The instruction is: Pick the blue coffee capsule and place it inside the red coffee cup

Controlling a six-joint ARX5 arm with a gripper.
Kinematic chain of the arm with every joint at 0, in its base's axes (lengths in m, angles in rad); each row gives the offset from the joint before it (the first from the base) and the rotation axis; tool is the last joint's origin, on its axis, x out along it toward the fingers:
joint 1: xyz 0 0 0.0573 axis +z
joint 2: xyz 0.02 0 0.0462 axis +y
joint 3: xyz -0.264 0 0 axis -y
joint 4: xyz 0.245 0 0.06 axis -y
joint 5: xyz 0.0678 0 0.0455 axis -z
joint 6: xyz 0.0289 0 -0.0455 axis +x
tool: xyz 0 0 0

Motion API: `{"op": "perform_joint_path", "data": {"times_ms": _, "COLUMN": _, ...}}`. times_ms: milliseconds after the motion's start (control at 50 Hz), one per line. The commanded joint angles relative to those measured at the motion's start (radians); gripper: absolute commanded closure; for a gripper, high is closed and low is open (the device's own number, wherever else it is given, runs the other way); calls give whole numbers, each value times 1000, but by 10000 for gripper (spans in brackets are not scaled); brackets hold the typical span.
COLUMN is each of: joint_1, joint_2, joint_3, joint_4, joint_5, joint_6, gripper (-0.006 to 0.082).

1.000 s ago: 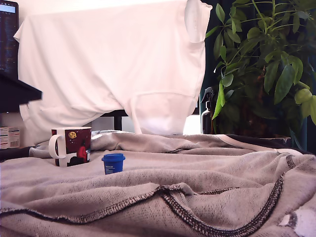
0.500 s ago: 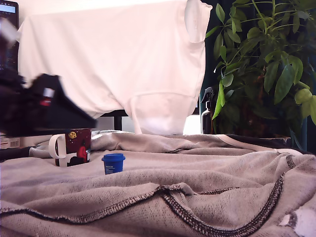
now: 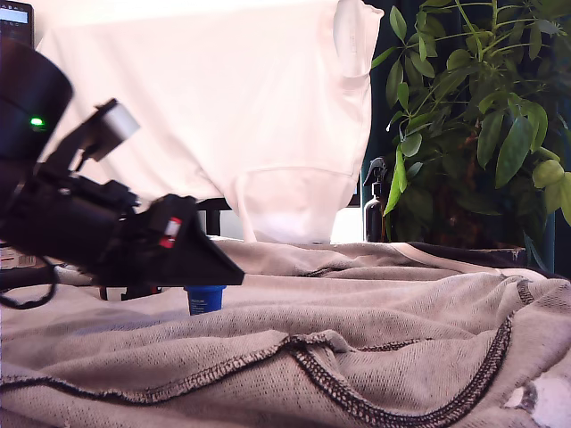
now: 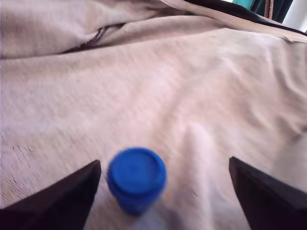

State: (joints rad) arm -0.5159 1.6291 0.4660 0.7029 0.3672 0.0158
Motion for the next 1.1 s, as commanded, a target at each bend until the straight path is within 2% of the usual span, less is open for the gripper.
{"op": "perform_joint_path", "data": {"times_ms": 0, "joint_1": -7, "joint_2": 28, "joint_3": 20, "joint_4": -23, "joint_5": -15, "joint_6": 19, "gripper": -20}}
{"op": "perform_joint_path", "data": {"times_ms": 180, "joint_1": -11, "joint_2": 67, "joint_3": 85, "joint_4": -114, "joint_5": -48, "joint_6": 19, "gripper": -14}}
{"op": "perform_joint_path", "data": {"times_ms": 240, "joint_1": -11, "joint_2": 82, "joint_3": 108, "joint_4": -147, "joint_5": -47, "joint_6": 19, "gripper": 40}}
{"op": "perform_joint_path", "data": {"times_ms": 320, "joint_1": -11, "joint_2": 92, "joint_3": 136, "joint_4": -187, "joint_5": -47, "joint_6": 18, "gripper": 173}}
{"op": "perform_joint_path", "data": {"times_ms": 440, "joint_1": -11, "joint_2": 93, "joint_3": 168, "joint_4": -239, "joint_5": -44, "joint_6": 18, "gripper": 466}}
{"op": "perform_joint_path", "data": {"times_ms": 480, "joint_1": -11, "joint_2": 93, "joint_3": 174, "joint_4": -250, "joint_5": -33, "joint_6": 18, "gripper": 539}}
{"op": "perform_joint_path", "data": {"times_ms": 580, "joint_1": -11, "joint_2": 93, "joint_3": 183, "joint_4": -269, "joint_5": -26, "joint_6": 15, "gripper": 641}}
{"op": "perform_joint_path", "data": {"times_ms": 860, "joint_1": -10, "joint_2": 91, "joint_3": 203, "joint_4": -269, "joint_5": -1, "joint_6": 11, "gripper": 646}}
{"op": "perform_joint_path", "data": {"times_ms": 1080, "joint_1": 16, "joint_2": 74, "joint_3": 264, "joint_4": -263, "joint_5": -3, "joint_6": 22, "gripper": 646}}
